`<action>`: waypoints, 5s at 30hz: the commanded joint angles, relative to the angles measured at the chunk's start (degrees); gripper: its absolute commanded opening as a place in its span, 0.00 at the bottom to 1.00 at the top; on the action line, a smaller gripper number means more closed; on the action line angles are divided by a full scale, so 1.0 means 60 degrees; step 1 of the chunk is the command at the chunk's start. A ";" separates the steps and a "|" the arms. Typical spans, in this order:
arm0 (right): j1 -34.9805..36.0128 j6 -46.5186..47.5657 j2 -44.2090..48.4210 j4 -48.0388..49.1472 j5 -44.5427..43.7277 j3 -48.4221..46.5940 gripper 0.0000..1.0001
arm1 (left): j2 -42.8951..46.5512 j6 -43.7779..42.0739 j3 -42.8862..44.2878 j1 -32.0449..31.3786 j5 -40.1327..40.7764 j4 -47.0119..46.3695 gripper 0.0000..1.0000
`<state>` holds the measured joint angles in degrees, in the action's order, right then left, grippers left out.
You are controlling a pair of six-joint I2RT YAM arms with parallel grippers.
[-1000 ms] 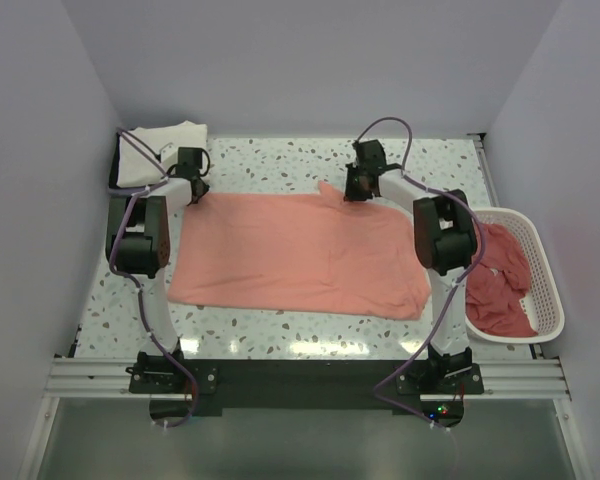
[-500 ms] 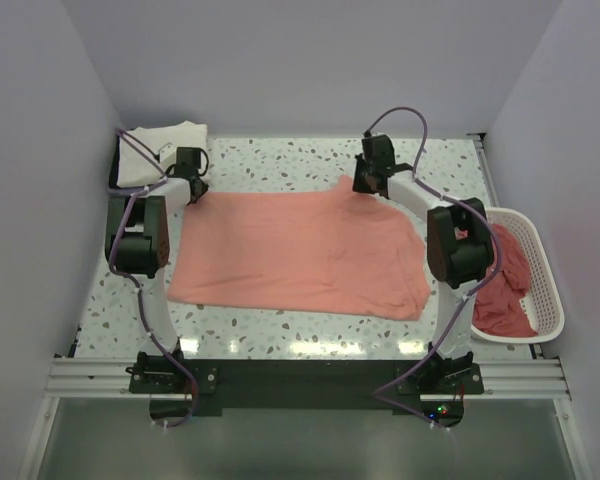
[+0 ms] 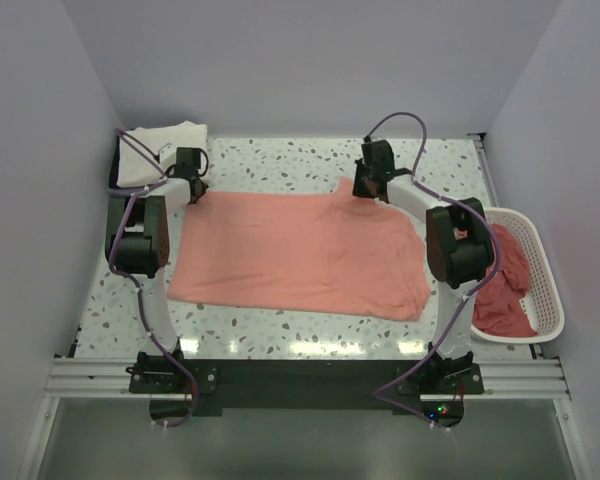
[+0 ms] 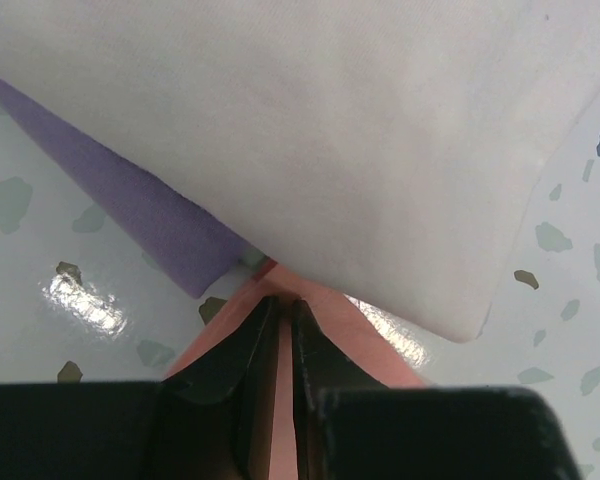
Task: Fold and stack the t-shirts
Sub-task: Fold the tshirt
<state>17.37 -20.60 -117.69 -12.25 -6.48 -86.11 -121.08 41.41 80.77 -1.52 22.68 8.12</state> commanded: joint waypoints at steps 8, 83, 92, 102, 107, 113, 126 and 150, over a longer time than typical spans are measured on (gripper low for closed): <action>0.0036 -0.0126 0.0513 0.0650 -0.0004 0.0288 0.06 | 0.0477 0.0115 -0.0411 -0.0215 -0.0059 -0.0079 0.28; -0.0243 -0.1312 0.4951 0.1060 -0.0502 0.4082 0.00 | 0.2673 0.0379 -0.1347 -0.0933 0.1436 0.0683 0.00; -0.0243 -0.1489 0.5538 0.1645 -0.0385 0.4800 0.00 | 0.3612 0.0320 -0.2110 -0.0933 0.1274 -0.0020 0.02; -0.0258 -0.1328 0.4381 0.1939 -0.0545 0.3951 0.00 | 0.3495 -0.0030 -0.1905 -0.0582 0.1157 -0.0254 0.01; -0.0258 -0.1240 0.3971 0.1998 -0.0546 0.3512 0.00 | 0.3217 -0.0163 -0.1671 -0.0435 0.0923 -0.0445 0.01; -0.0258 -0.1166 0.3444 0.1998 -0.0561 0.3175 0.00 | 0.3041 -0.0280 -0.1641 -0.0319 0.0631 -0.0723 0.01; -0.0258 -0.1254 0.2637 0.2466 -0.0414 0.2969 0.00 | 0.2675 -0.0368 -0.1450 -0.0113 0.0484 -0.0738 0.01; -0.0243 -0.1781 0.4658 0.2408 -0.0546 0.5061 0.00 | 0.3860 -0.0017 -0.2854 0.0092 0.0103 -0.0914 0.01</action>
<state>16.45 -30.02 -93.51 0.43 -6.74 -58.48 -102.37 39.97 65.91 -2.24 21.56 5.50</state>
